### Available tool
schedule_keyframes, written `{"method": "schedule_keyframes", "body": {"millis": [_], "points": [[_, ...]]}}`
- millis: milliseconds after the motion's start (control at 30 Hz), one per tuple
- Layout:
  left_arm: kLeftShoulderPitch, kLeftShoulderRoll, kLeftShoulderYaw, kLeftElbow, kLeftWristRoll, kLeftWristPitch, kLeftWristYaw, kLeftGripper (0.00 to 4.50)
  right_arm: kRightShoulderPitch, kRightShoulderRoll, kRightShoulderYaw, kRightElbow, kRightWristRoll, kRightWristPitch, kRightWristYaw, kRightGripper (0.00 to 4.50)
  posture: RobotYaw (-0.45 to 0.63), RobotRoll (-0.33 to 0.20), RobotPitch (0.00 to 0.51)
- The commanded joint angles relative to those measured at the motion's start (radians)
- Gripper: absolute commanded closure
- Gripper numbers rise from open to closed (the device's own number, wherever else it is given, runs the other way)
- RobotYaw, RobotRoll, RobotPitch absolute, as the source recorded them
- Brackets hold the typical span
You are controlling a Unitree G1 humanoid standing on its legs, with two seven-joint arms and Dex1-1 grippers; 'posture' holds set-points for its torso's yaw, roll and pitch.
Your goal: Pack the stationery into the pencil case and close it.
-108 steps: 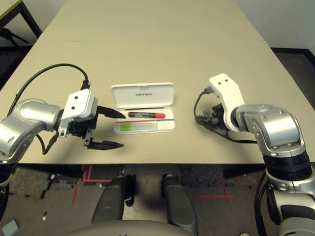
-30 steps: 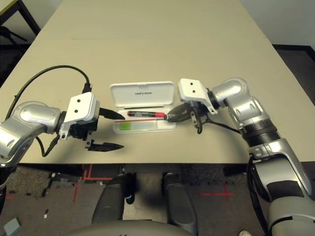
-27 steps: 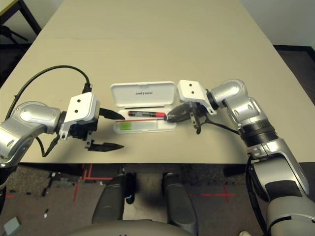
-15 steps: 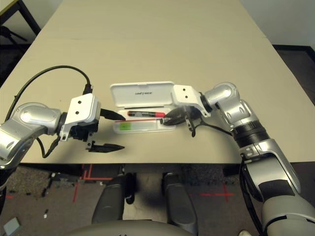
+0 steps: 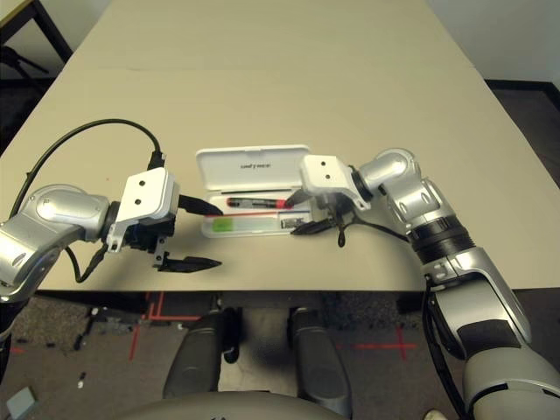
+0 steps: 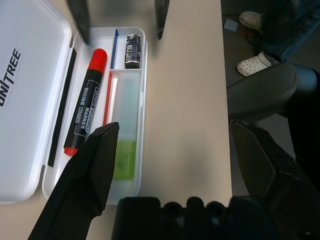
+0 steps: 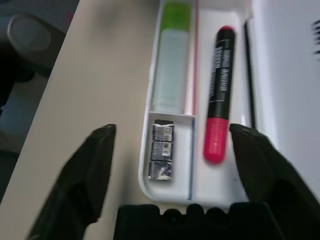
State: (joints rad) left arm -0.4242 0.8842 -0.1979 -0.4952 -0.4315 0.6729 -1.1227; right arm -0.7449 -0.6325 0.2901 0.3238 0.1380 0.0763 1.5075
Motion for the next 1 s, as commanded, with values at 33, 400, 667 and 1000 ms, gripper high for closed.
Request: {"method": "schedule_keyframes", "body": {"millis": [33,400,667,1000], "points": [[0.012,0.002,0.004,0.000,-0.001,-0.003,0.004,0.00,0.000,-0.036,-0.044,-0.053,0.049,0.083,0.015,0.05,0.10,0.000,0.186],[0.041,0.000,0.030,0.002,-0.014,0.006,0.018,0.00,0.110,-0.294,-0.207,-0.135,0.184,0.380,0.036,0.05,0.08,0.000,0.194],[0.045,-0.003,0.041,0.006,-0.022,0.014,0.026,0.00,0.211,-0.415,-0.295,-0.132,0.219,0.428,0.027,0.05,0.05,0.000,0.195],[0.039,0.012,0.063,-0.016,-0.054,0.063,0.037,0.00,0.300,-0.434,-0.343,-0.204,0.259,0.472,-0.024,0.05,0.03,0.000,0.188]]}}
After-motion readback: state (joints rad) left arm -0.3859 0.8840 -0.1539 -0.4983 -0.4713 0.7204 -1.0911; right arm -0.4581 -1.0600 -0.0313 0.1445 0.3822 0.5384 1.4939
